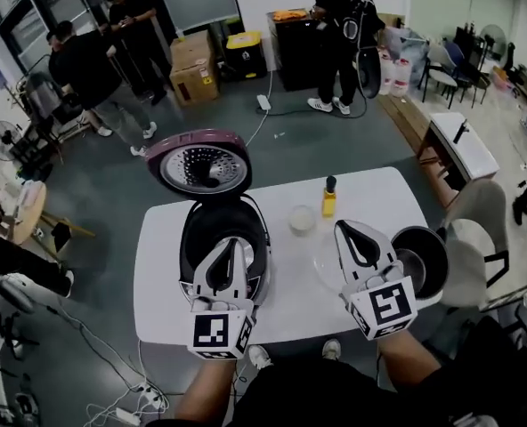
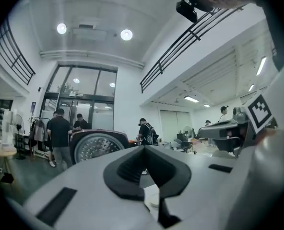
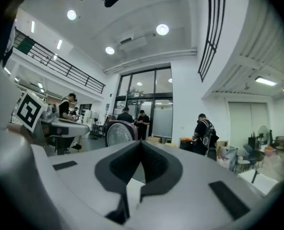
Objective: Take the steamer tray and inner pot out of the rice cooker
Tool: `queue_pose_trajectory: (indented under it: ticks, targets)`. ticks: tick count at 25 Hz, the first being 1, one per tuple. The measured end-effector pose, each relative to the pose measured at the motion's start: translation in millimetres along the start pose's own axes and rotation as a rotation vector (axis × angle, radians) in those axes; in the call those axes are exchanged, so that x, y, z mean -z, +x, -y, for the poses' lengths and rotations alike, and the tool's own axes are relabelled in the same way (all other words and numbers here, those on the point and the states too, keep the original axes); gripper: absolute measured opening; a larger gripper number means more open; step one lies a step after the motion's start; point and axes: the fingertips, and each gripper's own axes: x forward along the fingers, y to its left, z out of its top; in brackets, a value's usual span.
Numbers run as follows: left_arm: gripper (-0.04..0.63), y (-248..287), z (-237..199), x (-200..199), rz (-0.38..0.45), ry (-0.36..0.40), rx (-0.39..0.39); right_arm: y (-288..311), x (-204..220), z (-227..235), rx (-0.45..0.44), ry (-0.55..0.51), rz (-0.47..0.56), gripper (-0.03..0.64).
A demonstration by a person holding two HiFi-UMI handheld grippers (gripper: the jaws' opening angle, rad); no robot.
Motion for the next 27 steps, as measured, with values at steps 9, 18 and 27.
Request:
queue_pose_trajectory:
  ticks: [9,18,27]
  targets:
    - [-0.005,-60.6,-51.0,7.0,0.018,-0.037,-0.047,38.6,-1.0,-101.2,-0.208,-0.043,-0.017,-0.002]
    - [-0.005,-77.7,-76.6,9.5,0.02,-0.059,-0.047,72.2,4.8,-146.4,-0.287,-0.02,-0.058,-0.002]
    - [-0.005,-91.0,-91.8,20.1,0.003,-0.049,-0.073,70.0,3.6,-163.4,-0.283,-0.028,-0.04,-0.002]
